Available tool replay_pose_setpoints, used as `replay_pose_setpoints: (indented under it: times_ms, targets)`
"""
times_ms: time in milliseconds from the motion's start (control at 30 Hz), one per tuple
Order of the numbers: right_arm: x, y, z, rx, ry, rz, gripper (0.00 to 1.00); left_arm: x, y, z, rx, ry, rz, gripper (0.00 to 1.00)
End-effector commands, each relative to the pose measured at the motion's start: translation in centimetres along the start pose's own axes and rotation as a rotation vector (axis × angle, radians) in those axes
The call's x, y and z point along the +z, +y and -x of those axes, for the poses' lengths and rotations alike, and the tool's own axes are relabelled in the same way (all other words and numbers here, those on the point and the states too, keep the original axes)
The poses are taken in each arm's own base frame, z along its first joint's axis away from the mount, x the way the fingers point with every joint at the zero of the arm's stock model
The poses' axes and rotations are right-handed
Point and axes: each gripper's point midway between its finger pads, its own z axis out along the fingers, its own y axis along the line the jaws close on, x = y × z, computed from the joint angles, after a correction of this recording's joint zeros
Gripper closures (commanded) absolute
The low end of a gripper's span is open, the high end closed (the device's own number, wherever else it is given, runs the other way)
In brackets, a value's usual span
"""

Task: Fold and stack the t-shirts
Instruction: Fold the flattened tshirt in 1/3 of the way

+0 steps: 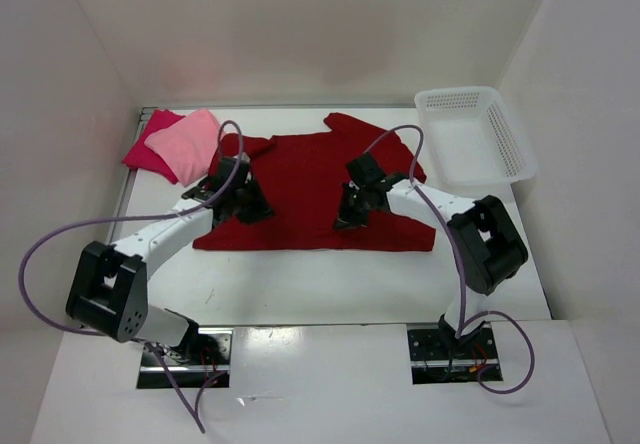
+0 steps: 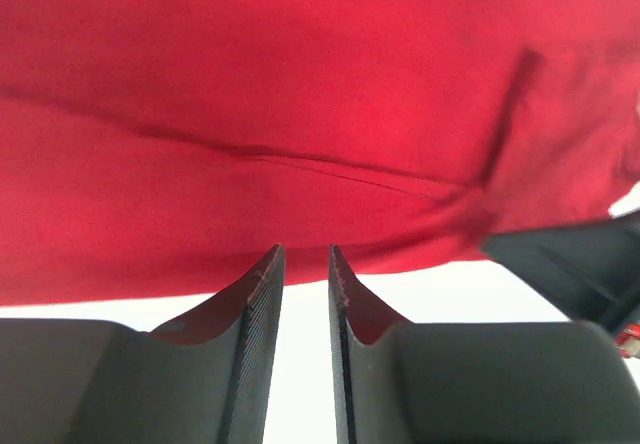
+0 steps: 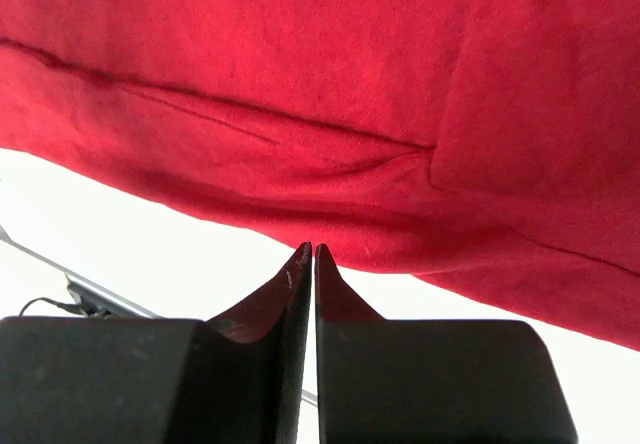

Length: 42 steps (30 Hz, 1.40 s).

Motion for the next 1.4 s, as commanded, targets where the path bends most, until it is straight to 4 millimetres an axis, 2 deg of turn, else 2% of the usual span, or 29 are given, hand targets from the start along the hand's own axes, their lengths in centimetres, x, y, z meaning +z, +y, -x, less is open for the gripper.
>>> replay_pose_setpoints:
  times_ms: [0, 33, 167, 267, 367, 400, 467, 500, 567, 600, 633, 700, 733, 767, 800, 933, 1067, 1167, 1200, 1233, 1267, 1367]
  targets:
    - [0.4, 0.9, -0.8, -0.014, 0.012, 0.032, 0.94, 1.6, -2.3, -2.6, 0.026, 0.108, -0.061, 0.69]
    - [0.6, 1.0, -0.6, -0.008, 0.001, 0.042, 0.94, 2.0, -3.2, -3.3, 0.037, 0.121, -0.085, 0.69]
    - [2.9, -0.7, -1.7, 0.007, 0.049, -0.007, 0.95, 4.3, -2.7, -5.5, 0.03, 0.208, -0.08, 0.69]
    - [3.7, -1.4, -1.8, 0.009, 0.048, -0.023, 0.95, 5.0, -1.5, -7.2, 0.022, 0.263, -0.061, 0.69]
    - [4.1, -2.9, -3.1, 0.018, 0.074, -0.05, 0.95, 5.1, 0.6, -9.4, -0.007, 0.316, -0.017, 0.69]
    - [4.0, -3.4, -3.7, 0.02, 0.08, -0.056, 0.95, 4.8, 1.8, -10.7, -0.025, 0.346, 0.006, 0.69]
    - [4.0, -4.2, -4.5, 0.024, 0.094, -0.07, 0.95, 3.8, 3.2, -12.2, -0.045, 0.387, 0.038, 0.68]
    - [3.8, -4.6, -5.5, 0.027, 0.108, -0.078, 0.95, 3.4, 3.8, -12.8, -0.07, 0.403, 0.061, 0.66]
    - [3.3, -4.9, -6.4, 0.017, 0.116, -0.079, 0.95, 2.3, 4.8, -11.5, -0.087, 0.362, 0.087, 0.64]
    - [3.2, -5.7, -7.2, 0.021, 0.13, -0.094, 0.95, 1.7, 4.5, -11.1, -0.07, 0.348, 0.069, 0.64]
    - [3.1, -5.7, -7.9, 0.015, 0.144, -0.089, 0.95, 1.4, 5.1, -12.0, -0.078, 0.383, 0.089, 0.62]
    - [2.8, -6.7, -9.4, 0.014, 0.176, -0.117, 0.95, 0.9, 5.9, -12.1, -0.096, 0.397, 0.107, 0.61]
    - [2.5, -6.6, -9.7, 0.005, 0.176, -0.111, 0.95, 0.5, 5.7, -12.0, -0.111, 0.407, 0.089, 0.61]
    - [2.2, -7.4, -10.5, 0.012, 0.197, -0.134, 0.95, 0.2, 6.7, -12.9, -0.121, 0.439, 0.109, 0.61]
    - [1.8, -7.2, -10.4, 0.01, 0.191, -0.128, 0.95, -0.1, 7.1, -13.2, -0.137, 0.452, 0.113, 0.6]
    - [0.5, -8.3, -12.5, 0.006, 0.244, -0.146, 0.95, -2.0, 7.2, -14.9, -0.147, 0.512, 0.081, 0.6]
    - [-0.5, -6.9, -11.5, -0.016, 0.214, -0.112, 0.88, -3.5, 4.1, -11.1, -0.127, 0.374, 0.001, 0.61]
    - [-1.6, -5.0, -9.7, -0.048, 0.195, -0.104, 0.81, -2.7, 2.0, -7.5, -0.149, 0.283, -0.052, 0.71]
    - [-1.8, -4.5, -9.3, -0.062, 0.189, -0.095, 0.79, -2.2, 2.1, -7.0, -0.16, 0.27, -0.052, 0.74]
    - [-2.4, -3.1, -8.2, -0.073, 0.156, -0.061, 0.77, -1.6, 2.0, -6.2, -0.157, 0.25, -0.045, 0.79]
    - [-2.7, -2.5, -7.8, -0.077, 0.141, -0.045, 0.76, -1.1, 2.2, -5.0, -0.15, 0.198, -0.013, 0.81]
    - [-3.0, -1.3, -7.0, -0.084, 0.124, -0.015, 0.74, 0.6, 3.5, -4.7, -0.152, 0.189, 0.038, 0.84]
